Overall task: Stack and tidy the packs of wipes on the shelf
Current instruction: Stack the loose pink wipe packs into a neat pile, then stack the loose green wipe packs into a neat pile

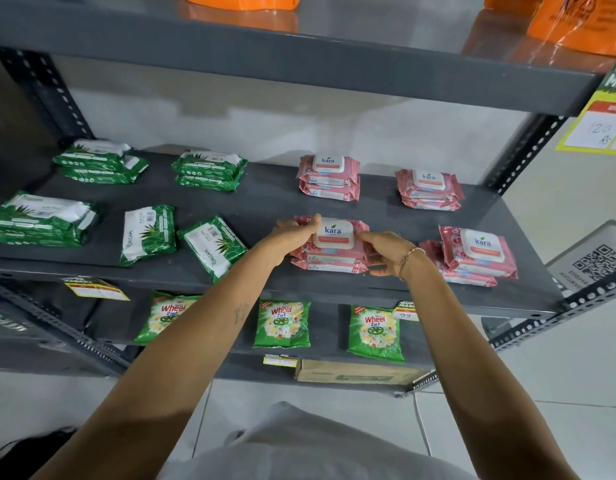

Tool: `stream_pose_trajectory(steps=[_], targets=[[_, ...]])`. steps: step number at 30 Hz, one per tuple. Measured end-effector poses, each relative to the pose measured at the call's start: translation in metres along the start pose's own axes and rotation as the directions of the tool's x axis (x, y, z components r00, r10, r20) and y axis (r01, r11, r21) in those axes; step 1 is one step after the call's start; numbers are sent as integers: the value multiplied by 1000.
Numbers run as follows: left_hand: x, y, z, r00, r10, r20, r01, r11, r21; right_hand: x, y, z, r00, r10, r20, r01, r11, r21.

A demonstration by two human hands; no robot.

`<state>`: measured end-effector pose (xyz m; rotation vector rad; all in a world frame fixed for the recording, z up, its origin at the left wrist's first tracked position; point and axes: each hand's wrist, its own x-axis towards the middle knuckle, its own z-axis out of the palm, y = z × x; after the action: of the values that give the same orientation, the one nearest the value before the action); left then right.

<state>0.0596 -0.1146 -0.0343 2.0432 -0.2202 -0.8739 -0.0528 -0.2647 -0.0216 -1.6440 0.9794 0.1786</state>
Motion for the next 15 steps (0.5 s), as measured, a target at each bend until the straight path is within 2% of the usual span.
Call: stream_pose_trajectory(steps=[2, 3, 5, 6, 7, 9, 11, 12, 14, 15], targets=[[-12, -3, -11, 964, 169, -207, -141, 980, 143, -2, -7, 4, 985, -120, -125, 108, 989, -103], [-19, -8, -20, 907, 294, -303, -260, 954, 148, -1, -11, 9, 954, -217, -207, 181, 967, -179], [-31, -29, -47, 733, 478, -484, -475, 869, 139, -8, -22, 24, 832, -436, -343, 338, 889, -309], [-37, -44, -63, 641, 530, -555, -525, 830, 186, -15, -28, 35, 748, -549, -373, 424, 828, -367], [-39, -64, -79, 569, 565, -598, -532, 807, 257, -26, -35, 51, 667, -648, -367, 505, 756, -417], [-40, -110, -113, 487, 623, -612, -436, 780, 448, -49, -49, 88, 588, -768, -254, 624, 630, -462], [-43, -161, -148, 479, 659, -580, -281, 741, 610, -58, -56, 132, 581, -813, -47, 701, 529, -478], [-45, -187, -165, 506, 662, -552, -241, 723, 647, -58, -59, 154, 603, -795, 62, 713, 503, -488], [-52, -232, -195, 590, 660, -465, -215, 683, 698, -52, -59, 195, 695, -684, 222, 668, 500, -551], [-54, -249, -208, 640, 651, -408, -205, 657, 726, -48, -59, 213, 745, -621, 243, 616, 501, -608]])
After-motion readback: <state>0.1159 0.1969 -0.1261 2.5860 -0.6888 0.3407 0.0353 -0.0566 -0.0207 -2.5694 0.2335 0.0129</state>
